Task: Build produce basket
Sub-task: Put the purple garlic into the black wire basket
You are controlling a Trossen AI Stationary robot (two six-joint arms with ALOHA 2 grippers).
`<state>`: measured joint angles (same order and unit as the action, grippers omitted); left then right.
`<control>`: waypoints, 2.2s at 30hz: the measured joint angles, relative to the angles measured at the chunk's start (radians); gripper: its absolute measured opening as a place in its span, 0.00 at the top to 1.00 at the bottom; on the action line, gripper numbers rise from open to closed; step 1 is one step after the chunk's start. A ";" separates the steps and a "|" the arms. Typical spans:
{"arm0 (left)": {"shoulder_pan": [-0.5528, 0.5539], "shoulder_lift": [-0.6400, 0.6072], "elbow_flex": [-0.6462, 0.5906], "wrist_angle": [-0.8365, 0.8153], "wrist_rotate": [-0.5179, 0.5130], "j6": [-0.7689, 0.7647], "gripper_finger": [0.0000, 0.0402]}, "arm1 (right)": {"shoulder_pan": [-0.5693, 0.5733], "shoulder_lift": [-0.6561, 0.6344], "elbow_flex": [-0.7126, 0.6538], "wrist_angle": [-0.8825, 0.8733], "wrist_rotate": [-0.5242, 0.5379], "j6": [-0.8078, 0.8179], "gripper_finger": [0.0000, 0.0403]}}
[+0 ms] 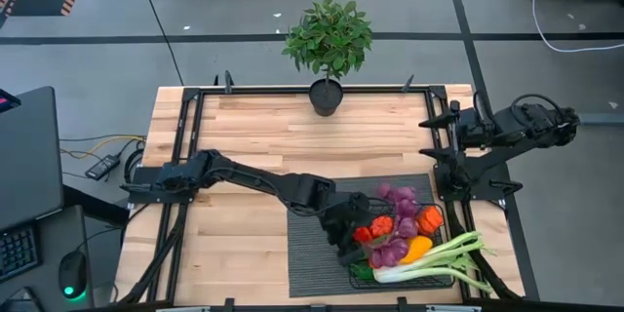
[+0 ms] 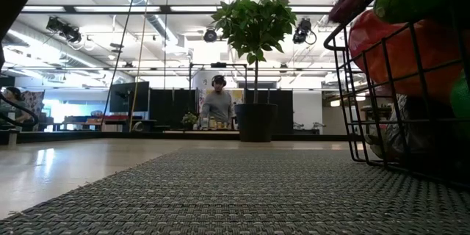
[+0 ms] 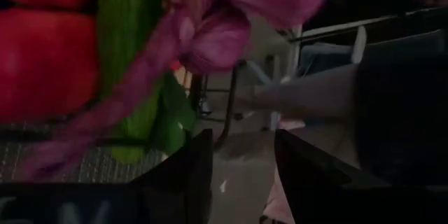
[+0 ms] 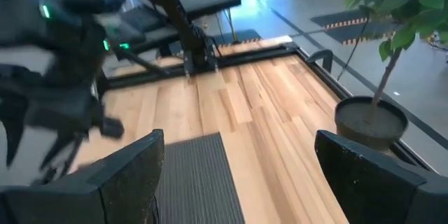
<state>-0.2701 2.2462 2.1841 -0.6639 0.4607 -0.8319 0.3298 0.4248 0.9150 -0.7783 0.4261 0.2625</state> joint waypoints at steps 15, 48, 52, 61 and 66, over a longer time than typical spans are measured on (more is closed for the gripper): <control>0.041 -0.120 0.002 -0.073 -0.286 0.110 0.68 | 0.000 0.002 0.000 -0.181 -0.045 0.054 0.08; 0.017 -0.006 0.001 0.159 -0.428 0.137 0.60 | 0.005 0.468 -0.026 -0.302 -0.472 0.027 0.11; 0.013 0.000 0.001 0.156 -0.449 0.137 0.61 | 0.005 0.498 -0.026 -0.288 -0.560 0.033 0.14; 0.016 0.000 0.001 0.159 -0.468 0.136 0.61 | 0.005 0.531 -0.026 -0.216 -0.515 0.024 0.14; 0.017 0.000 0.001 0.158 -0.468 0.136 0.63 | 0.005 0.531 -0.026 -0.204 -0.497 0.016 0.14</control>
<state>-0.2535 2.2467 2.1849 -0.5056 -0.0074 -0.6960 0.3344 0.9558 0.8886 -0.9825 -0.0708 0.2783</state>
